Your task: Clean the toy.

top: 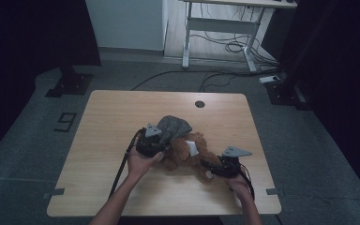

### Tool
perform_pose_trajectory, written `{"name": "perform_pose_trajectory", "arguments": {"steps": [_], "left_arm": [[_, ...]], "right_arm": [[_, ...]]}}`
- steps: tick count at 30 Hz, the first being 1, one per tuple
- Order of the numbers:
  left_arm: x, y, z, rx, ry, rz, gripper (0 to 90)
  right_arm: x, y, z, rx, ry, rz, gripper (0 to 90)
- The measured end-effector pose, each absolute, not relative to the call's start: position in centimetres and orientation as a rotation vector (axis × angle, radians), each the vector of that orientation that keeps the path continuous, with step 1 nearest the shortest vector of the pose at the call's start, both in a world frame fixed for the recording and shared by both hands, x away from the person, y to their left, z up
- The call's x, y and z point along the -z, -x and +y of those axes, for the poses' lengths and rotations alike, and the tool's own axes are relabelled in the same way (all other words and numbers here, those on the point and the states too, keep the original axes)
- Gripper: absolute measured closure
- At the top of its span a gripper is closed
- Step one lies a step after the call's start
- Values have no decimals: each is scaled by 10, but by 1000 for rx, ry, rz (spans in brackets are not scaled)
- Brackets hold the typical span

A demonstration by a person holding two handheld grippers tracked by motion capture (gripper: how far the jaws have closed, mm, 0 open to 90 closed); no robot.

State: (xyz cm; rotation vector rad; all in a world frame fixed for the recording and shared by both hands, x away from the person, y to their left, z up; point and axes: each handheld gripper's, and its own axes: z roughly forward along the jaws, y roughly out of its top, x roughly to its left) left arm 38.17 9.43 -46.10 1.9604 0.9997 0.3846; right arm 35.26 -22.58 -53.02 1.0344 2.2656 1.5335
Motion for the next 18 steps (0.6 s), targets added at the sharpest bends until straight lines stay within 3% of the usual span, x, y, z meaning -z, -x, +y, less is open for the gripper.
{"name": "perform_pose_trajectory", "arguments": {"steps": [18], "left_arm": [[464,-373,115,-369,-1953,999,778]], "right_arm": [[518,-347,-227,-1405,-1078,2280,518]]}}
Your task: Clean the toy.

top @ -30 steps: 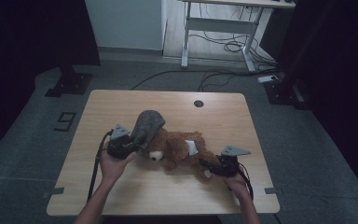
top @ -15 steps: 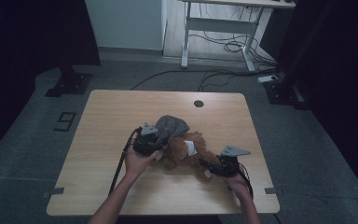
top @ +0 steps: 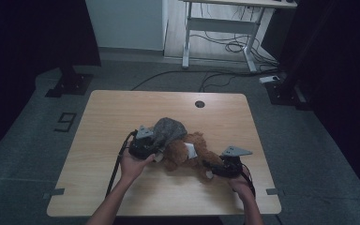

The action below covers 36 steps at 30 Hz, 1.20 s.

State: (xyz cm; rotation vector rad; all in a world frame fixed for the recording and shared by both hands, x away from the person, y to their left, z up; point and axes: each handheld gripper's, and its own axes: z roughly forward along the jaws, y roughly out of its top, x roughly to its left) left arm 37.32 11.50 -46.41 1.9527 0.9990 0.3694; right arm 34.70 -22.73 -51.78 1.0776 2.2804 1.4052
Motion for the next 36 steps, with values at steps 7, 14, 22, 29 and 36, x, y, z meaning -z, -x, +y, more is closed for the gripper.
{"name": "perform_pose_trajectory", "arguments": {"steps": [7,14,22,29,36], "left_arm": [[461,-375,147,-423,-1910,1084,777],[485,-381,180,-420,-1890,1223,775],[521,-382,188,-279,-1857,1267,775],[510,-376,194,-248,-1859,1233,771],[514,-371,194,-214,-1840,1229,771]], "right_arm": [[519,-350,-230,-1413,-1119,2281,528],[521,-352,-231,-1417,-1164,2281,508],[526,-355,-233,-1414,-1196,2294,527],[529,-364,-225,-1397,-1158,2242,558],[535,-383,-219,-1418,-1130,2217,562]]}}
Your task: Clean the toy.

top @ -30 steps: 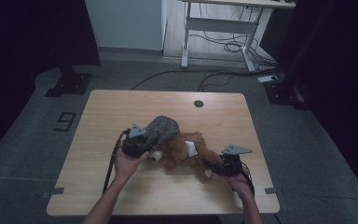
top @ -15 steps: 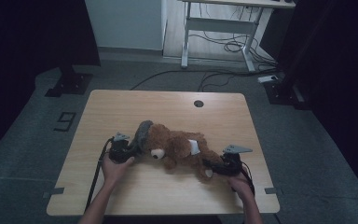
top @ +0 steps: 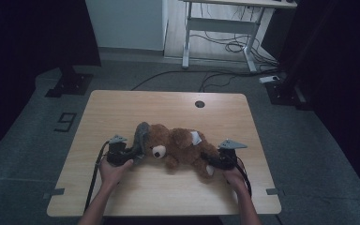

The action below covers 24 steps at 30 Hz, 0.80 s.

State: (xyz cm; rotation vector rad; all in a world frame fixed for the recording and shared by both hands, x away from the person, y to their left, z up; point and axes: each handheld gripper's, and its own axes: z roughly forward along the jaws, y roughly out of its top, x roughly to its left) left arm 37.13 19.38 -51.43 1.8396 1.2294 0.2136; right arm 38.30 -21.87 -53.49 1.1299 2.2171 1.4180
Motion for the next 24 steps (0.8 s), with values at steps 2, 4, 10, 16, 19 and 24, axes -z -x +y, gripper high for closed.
{"name": "perform_pose_trajectory", "arguments": {"steps": [2,4,10,16,19,24], "left_arm": [[513,-369,195,-213,-1848,1226,771],[509,-368,198,-214,-1847,1226,770],[459,-364,196,-332,-1815,1142,766],[406,-375,144,-383,-1854,980,763],[397,-386,112,-366,-1891,931,763],[396,-401,49,-323,-1991,855,759]], "right_arm": [[536,-386,-219,-1427,-1120,2217,564],[535,-386,-219,-1430,-1099,2223,568],[535,-380,-220,-1449,-1044,2235,568],[534,-372,-221,-1461,-1012,2249,565],[534,-368,-221,-1463,-987,2258,564],[532,-363,-220,-1424,-947,2262,561]]}}
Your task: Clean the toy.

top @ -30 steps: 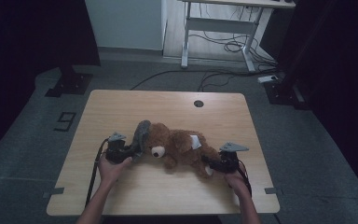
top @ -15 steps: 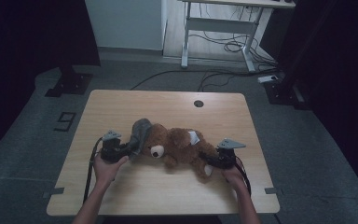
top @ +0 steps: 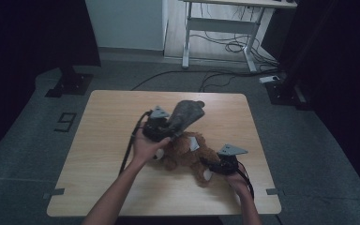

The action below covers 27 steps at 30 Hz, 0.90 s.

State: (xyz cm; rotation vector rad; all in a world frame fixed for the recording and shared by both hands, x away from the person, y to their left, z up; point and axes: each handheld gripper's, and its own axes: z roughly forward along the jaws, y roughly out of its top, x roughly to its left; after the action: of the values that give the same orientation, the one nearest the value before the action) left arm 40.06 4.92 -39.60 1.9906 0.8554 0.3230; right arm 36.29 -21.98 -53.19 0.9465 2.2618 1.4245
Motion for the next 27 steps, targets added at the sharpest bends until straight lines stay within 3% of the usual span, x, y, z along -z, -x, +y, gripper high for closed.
{"name": "perform_pose_trajectory", "arguments": {"steps": [5,18,27], "left_arm": [[423,-412,21,-262,-2093,888,757],[448,-404,33,-260,-2066,909,762],[453,-395,38,-247,-2055,898,766]], "right_arm": [[532,-361,-221,-1420,-931,2260,558],[523,-349,-237,-1470,-1090,2211,395],[527,-350,-249,-1492,-1155,2225,543]]}}
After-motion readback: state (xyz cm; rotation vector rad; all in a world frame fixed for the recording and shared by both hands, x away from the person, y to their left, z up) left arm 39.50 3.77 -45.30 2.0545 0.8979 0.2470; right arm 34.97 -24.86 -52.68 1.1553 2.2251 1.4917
